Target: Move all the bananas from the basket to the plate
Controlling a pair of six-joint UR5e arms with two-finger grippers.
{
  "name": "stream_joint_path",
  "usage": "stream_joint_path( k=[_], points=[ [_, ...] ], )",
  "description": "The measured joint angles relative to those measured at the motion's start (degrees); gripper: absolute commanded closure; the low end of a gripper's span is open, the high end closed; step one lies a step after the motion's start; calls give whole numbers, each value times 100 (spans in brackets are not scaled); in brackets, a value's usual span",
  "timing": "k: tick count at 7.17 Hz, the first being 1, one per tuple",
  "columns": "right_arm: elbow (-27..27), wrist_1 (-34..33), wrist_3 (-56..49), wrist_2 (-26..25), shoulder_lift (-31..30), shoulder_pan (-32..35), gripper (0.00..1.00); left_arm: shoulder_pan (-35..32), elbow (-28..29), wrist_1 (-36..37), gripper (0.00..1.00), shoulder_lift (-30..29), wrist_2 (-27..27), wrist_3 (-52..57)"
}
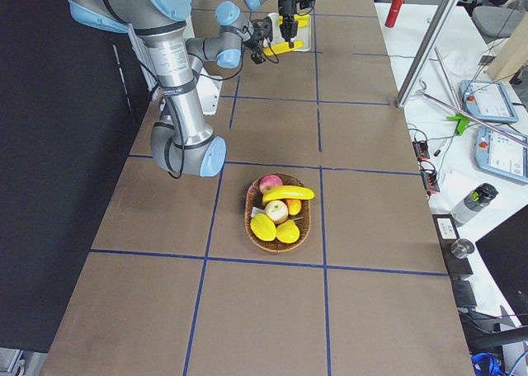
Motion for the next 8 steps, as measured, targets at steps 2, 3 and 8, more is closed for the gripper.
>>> stream_joint_path(
  k=[2,3,8],
  points=[
    [202,-6,2,1,-21,16,0,-377,175,810,100,157,-36,980],
    [270,-6,2,1,-33,25,0,-605,195,1487,100,259,-42,1762],
    [306,-5,10,-1,-94,36,0,-1530,240,2074,100,2273,-80,4609]
  ],
)
